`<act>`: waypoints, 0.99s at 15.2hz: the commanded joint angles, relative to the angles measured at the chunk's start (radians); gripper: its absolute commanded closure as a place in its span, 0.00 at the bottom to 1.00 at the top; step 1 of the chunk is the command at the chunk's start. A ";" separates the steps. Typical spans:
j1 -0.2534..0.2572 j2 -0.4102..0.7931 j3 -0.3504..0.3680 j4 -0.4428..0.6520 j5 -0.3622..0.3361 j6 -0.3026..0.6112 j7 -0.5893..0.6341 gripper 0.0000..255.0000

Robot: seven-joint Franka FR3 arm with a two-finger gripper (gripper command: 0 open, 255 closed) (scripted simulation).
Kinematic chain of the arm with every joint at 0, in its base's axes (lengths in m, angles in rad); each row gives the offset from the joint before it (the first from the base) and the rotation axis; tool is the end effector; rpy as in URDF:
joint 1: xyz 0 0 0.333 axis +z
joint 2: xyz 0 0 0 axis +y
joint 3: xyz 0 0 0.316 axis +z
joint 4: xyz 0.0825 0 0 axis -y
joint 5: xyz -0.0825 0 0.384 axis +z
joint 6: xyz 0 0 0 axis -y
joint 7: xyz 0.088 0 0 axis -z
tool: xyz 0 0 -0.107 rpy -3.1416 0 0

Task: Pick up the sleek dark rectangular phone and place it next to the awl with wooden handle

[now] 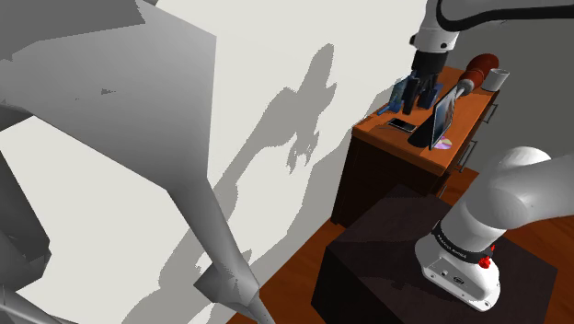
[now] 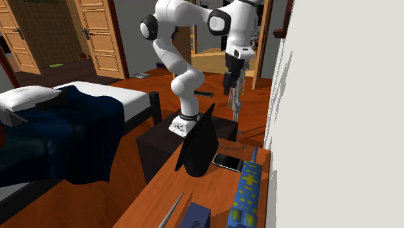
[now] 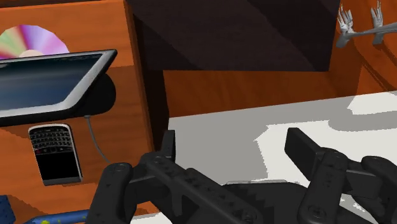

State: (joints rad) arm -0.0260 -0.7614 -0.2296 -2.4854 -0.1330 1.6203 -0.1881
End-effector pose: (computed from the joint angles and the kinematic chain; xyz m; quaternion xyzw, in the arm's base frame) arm 0.2988 -0.1026 0.5183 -0.9982 -0.0090 0.0541 0.0233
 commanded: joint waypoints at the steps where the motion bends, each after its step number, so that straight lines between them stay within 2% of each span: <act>1: -0.008 0.035 -0.049 -0.008 -0.032 0.055 -0.059 0.00; 9: -0.010 0.242 -0.240 0.028 -0.097 0.266 -0.282 0.00; 15: 0.023 0.459 -0.385 0.116 -0.053 0.416 -0.478 0.00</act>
State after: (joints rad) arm -0.0121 -0.3453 -0.5912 -2.3901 -0.2017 2.0104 -0.6301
